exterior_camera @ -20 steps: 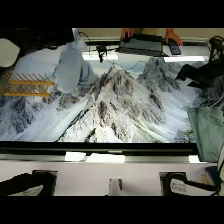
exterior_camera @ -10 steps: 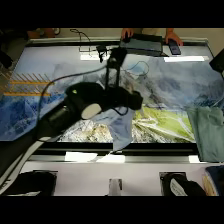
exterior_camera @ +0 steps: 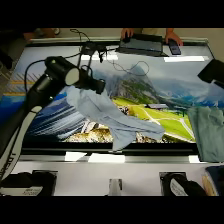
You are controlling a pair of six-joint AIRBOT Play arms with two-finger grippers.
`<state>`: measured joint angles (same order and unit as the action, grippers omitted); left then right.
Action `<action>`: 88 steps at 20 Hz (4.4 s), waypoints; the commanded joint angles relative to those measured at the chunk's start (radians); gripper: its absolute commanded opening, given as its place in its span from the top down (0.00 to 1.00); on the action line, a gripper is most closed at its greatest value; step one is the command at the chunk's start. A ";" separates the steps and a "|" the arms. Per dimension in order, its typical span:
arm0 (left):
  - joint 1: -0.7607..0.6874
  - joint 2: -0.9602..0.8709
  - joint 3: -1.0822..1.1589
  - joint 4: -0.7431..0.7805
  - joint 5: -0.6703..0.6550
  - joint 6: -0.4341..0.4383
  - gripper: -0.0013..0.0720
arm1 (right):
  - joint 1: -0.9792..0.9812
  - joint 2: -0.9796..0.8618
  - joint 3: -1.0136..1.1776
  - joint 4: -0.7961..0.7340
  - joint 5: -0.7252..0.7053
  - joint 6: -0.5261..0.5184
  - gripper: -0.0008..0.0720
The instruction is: Fold the shirts.
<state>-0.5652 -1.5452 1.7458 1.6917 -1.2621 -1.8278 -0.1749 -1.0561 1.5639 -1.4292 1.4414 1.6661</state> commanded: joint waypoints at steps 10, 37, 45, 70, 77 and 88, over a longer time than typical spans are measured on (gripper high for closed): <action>0.440 -0.210 -0.102 -0.439 0.176 -0.005 0.03 | -0.001 -0.147 -0.481 0.089 -0.063 -0.095 0.13; 0.431 0.203 -0.063 -0.434 0.482 0.171 0.94 | -0.001 -0.111 -0.264 0.243 -0.322 -0.275 0.95; 0.434 0.727 -0.022 -0.419 0.399 0.166 0.94 | -0.001 0.273 0.088 0.221 -0.448 -0.270 0.95; 0.434 0.449 -0.886 -0.631 0.739 0.166 0.94 | 0.000 -0.441 -0.241 0.453 -0.703 0.003 0.95; 0.463 0.259 -0.861 -0.636 0.544 0.172 0.13 | -0.001 -0.445 -0.241 0.335 -0.522 -0.082 0.40; 0.712 0.161 -0.764 -0.526 0.247 0.193 0.45 | -0.001 -0.411 -0.318 0.109 -0.132 -0.124 0.41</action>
<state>0.1242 -1.3376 0.9768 1.1862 -1.0096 -1.6363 -0.1764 -1.4685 1.2732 -1.3586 1.2270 1.5627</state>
